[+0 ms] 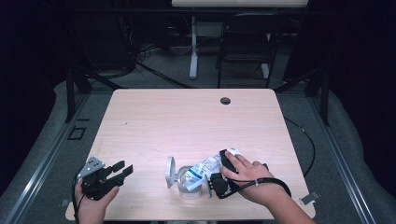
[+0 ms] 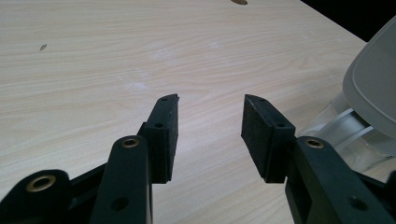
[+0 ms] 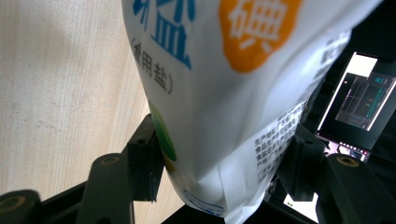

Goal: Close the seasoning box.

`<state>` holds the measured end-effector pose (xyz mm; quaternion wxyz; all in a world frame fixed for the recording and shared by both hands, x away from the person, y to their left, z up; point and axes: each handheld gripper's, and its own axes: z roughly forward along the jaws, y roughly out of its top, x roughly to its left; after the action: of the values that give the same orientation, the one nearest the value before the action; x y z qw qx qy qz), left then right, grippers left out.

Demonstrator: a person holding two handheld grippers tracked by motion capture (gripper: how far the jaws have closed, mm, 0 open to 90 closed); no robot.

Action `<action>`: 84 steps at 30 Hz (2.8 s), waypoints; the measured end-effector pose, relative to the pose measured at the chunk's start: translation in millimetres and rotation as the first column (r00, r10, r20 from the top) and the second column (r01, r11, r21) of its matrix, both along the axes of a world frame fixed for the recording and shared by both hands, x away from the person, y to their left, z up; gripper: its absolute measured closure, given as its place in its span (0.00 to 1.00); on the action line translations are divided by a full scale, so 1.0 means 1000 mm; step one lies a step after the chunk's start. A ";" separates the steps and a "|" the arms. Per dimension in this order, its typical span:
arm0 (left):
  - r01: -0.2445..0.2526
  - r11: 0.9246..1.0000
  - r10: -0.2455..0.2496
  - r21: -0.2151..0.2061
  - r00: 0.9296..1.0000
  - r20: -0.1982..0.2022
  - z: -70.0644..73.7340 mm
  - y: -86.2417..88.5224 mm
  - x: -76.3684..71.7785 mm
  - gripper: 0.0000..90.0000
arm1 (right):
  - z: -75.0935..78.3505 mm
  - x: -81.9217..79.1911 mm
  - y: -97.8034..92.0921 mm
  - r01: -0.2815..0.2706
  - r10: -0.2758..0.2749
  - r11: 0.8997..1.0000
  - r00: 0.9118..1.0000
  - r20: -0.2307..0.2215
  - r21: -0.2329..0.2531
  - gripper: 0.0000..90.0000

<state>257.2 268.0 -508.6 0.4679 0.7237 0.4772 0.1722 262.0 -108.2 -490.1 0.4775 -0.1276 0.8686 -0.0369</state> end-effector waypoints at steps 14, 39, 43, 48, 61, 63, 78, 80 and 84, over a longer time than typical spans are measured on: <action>-0.004 1.000 0.004 -0.004 1.000 0.000 -0.001 0.001 0.000 0.63 | 0.001 0.000 0.002 0.000 0.000 1.000 1.000 0.005 -0.009 0.46; -0.005 1.000 0.005 -0.007 1.000 0.001 0.000 0.001 0.000 0.63 | 0.002 0.000 0.006 -0.011 0.012 0.999 1.000 0.019 -0.041 0.47; -0.006 1.000 0.006 -0.005 1.000 0.000 0.000 0.001 0.000 0.63 | 0.002 0.000 0.006 -0.009 0.010 0.999 1.000 0.019 -0.043 0.47; -0.005 1.000 0.005 -0.006 1.000 0.000 0.000 0.001 0.000 0.63 | 0.003 -0.001 0.007 -0.005 0.007 0.998 1.000 0.023 -0.056 0.47; -0.008 1.000 0.008 -0.009 1.000 0.002 0.000 0.001 0.000 0.63 | 0.003 0.000 0.007 -0.013 0.014 0.999 1.000 0.019 -0.053 0.47; -0.008 1.000 0.008 -0.009 1.000 0.003 0.000 0.001 0.000 0.63 | 0.003 0.000 0.007 -0.013 0.014 0.999 1.000 0.018 -0.053 0.47; -0.010 1.000 0.010 -0.010 1.000 0.003 0.000 0.001 0.000 0.63 | 0.004 0.000 0.008 -0.017 0.018 0.998 1.000 0.021 -0.068 0.47; -0.008 1.000 0.008 -0.009 1.000 0.000 0.000 0.002 0.000 0.63 | 0.004 0.000 0.008 -0.017 0.018 0.997 1.000 0.022 -0.071 0.47; -0.009 1.000 0.009 -0.010 1.000 0.001 -0.001 0.001 0.000 0.63 | 0.005 -0.001 0.009 -0.014 0.016 0.996 0.999 0.027 -0.084 0.47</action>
<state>257.4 269.5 -509.2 0.4709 0.7191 0.4810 0.1726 261.1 -99.2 -485.3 0.4841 -0.1536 0.8585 -0.0716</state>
